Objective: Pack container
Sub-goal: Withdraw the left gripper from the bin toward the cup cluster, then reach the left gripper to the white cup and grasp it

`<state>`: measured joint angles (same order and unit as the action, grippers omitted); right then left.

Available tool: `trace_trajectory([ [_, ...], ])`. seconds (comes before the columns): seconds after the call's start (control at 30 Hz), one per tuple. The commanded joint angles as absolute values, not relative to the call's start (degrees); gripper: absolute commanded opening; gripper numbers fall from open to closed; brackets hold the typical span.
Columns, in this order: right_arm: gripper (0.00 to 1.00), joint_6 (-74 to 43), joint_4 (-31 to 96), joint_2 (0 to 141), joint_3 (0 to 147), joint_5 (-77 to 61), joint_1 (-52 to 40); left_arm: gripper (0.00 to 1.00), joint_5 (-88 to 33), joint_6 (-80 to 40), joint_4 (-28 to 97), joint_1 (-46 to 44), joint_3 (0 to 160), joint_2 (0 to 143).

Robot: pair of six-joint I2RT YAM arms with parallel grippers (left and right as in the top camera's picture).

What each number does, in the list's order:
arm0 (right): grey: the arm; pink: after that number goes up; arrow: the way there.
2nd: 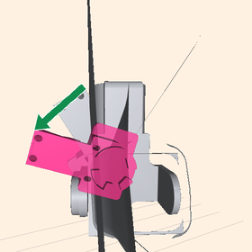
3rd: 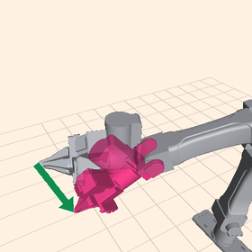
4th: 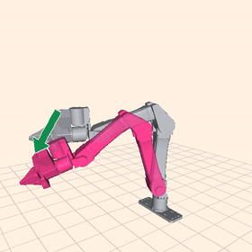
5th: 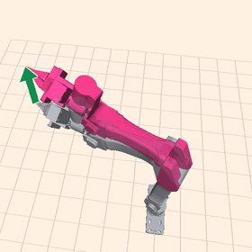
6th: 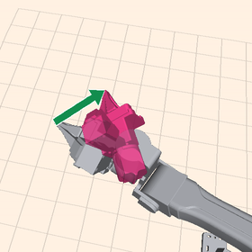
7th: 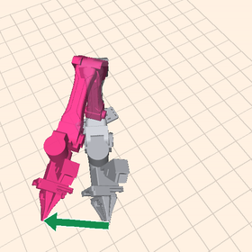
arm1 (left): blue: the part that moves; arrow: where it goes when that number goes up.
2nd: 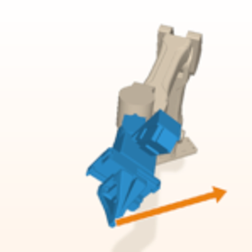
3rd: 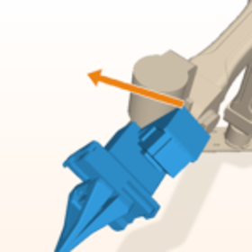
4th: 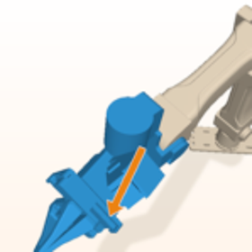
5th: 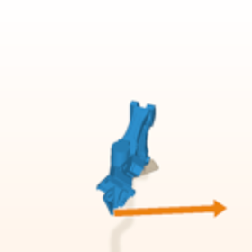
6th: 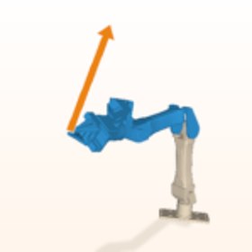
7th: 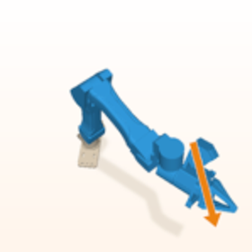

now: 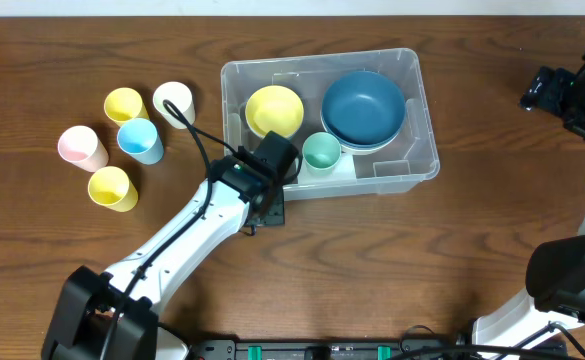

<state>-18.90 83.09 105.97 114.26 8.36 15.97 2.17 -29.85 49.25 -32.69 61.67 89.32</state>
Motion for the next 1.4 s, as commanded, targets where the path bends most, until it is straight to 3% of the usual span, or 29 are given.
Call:
trace_trajectory([
  [0.0, 0.99, -19.70, 83.15, 106.10, 114.21, 8.32, 16.23, 0.60, 3.51, -28.10, 49.36, -32.47, 65.52, 86.52],
  [0.8, 0.99, -19.70, 83.13, 106.10, 114.21, 8.32, 16.23, 0.60, 7.97, -27.46, 48.01, -32.42, 65.89, 85.65],
  [1.13, 0.99, -19.70, 83.13, 106.10, 114.21, 8.32, 16.23, 0.60, 7.07, -24.93, 57.91, -32.42, 76.27, 76.34],
  [1.37, 0.99, -19.70, 83.13, 106.10, 114.21, 8.32, 16.23, 0.61, 23.42, -23.99, 57.06, -31.46, 79.68, 70.19],
])
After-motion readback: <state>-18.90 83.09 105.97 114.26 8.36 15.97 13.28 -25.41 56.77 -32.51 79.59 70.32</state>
